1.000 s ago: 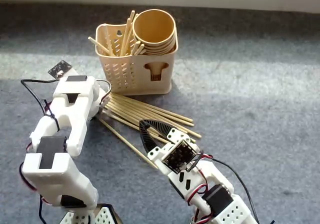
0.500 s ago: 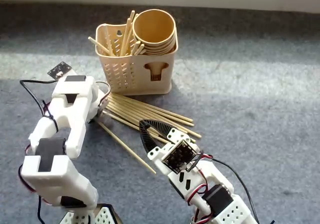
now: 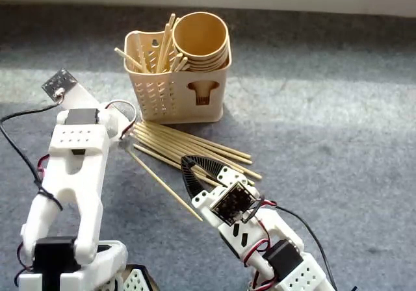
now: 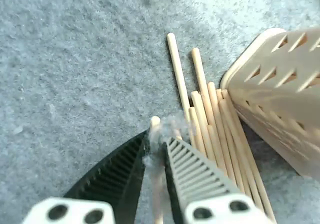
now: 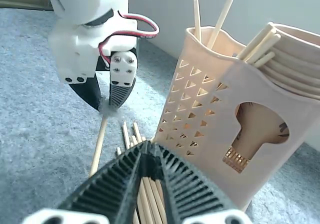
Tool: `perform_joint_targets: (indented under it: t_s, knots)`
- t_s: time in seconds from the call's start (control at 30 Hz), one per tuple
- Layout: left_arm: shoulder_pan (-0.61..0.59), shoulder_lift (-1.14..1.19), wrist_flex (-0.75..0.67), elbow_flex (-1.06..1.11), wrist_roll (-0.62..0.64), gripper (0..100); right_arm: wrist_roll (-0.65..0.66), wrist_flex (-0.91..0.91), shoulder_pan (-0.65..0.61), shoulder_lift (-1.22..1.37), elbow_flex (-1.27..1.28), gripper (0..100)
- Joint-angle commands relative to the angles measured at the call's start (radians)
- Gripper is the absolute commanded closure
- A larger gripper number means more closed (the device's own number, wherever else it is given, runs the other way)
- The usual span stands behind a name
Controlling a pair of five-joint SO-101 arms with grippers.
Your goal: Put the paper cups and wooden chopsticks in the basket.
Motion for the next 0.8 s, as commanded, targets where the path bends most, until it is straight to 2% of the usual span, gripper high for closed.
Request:
perform_joint_targets:
  t_s: [0.0,0.17,0.33,0.53,0.77]
  knots:
    - [-0.012,-0.113,0.002,-0.010,-0.034,99,0.011,0.004,-0.005,-0.010,0.093,99.3]
    - [-0.025,-0.232,-0.051,-0.008,-0.118,99,0.011,0.004,-0.005,-0.010,0.093,99.3]
    - [-0.074,-0.371,-0.127,-0.010,-0.120,99,0.011,0.004,-0.005,-0.010,0.093,99.3]
    - [-0.081,-0.503,-0.209,-0.010,-0.187,99,0.011,0.004,-0.005,-0.010,0.093,99.3]
    - [-0.082,-0.634,-0.345,-0.010,-0.196,99,0.011,0.004,-0.005,-0.010,0.093,99.3]
